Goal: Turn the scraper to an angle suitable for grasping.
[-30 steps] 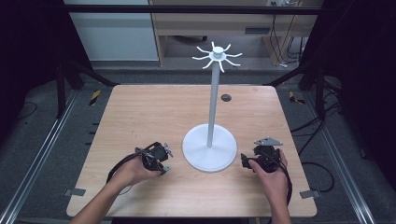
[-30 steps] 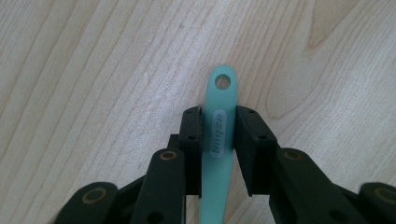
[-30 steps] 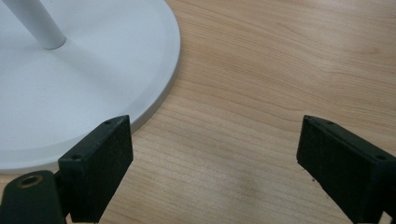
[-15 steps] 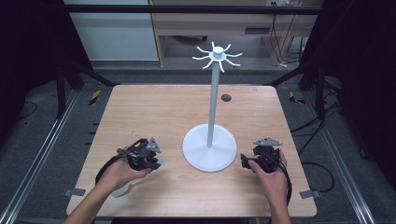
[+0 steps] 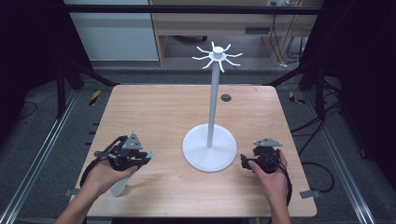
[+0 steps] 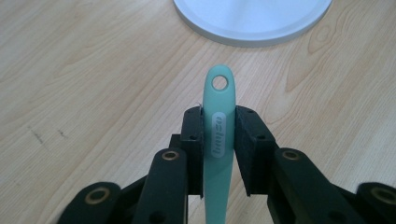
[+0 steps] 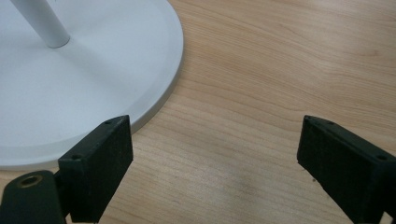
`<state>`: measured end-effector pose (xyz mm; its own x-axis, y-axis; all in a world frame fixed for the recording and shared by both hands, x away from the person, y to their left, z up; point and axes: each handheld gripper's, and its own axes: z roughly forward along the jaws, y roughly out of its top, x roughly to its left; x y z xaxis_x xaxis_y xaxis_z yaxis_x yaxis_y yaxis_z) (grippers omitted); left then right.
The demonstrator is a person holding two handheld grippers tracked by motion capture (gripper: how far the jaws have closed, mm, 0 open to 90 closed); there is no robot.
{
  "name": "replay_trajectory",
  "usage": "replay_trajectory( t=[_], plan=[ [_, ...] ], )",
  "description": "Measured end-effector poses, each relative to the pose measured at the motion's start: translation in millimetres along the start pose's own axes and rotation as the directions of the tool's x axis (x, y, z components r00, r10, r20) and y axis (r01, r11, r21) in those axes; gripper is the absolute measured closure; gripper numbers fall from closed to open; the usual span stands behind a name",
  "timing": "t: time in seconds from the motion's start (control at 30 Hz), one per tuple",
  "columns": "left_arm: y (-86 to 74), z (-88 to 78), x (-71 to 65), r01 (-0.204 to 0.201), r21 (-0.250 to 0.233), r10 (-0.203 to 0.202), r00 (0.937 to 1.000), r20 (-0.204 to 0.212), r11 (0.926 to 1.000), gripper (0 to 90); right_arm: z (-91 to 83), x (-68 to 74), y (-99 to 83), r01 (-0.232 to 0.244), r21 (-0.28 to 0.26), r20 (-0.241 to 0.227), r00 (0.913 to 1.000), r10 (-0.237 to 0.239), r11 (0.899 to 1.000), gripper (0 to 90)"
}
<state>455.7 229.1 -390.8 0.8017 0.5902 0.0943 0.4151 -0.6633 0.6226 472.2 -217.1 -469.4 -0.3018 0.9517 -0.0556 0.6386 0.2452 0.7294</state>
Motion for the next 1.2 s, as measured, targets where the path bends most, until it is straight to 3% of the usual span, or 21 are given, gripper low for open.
replay_trajectory(
  t=[0.23, 1.0, 1.2],
  plan=[
    [-4.3, -20.6, 0.6, 0.015, -0.068, -0.017, 0.9995, -0.026, 0.9976, 73.9, 0.4, 0.2, 0.2, 0.003, -0.002, -0.003, 1.0000, -0.003, 1.000, 10.4],
    [-7.2, -35.8, 3.0, 0.044, -0.124, -0.048, 0.9984, -0.030, 0.9913, 73.9, 1.8, 1.4, -0.1, 0.010, 0.011, -0.003, 0.9999, -0.010, 1.000, 10.2],
    [-3.0, -48.3, 3.9, 0.058, -0.167, -0.065, 0.9973, -0.035, 0.9842, 73.9, 1.9, 1.4, -0.2, 0.012, 0.012, -0.004, 0.9999, -0.012, 1.000, 10.2]
  ],
)
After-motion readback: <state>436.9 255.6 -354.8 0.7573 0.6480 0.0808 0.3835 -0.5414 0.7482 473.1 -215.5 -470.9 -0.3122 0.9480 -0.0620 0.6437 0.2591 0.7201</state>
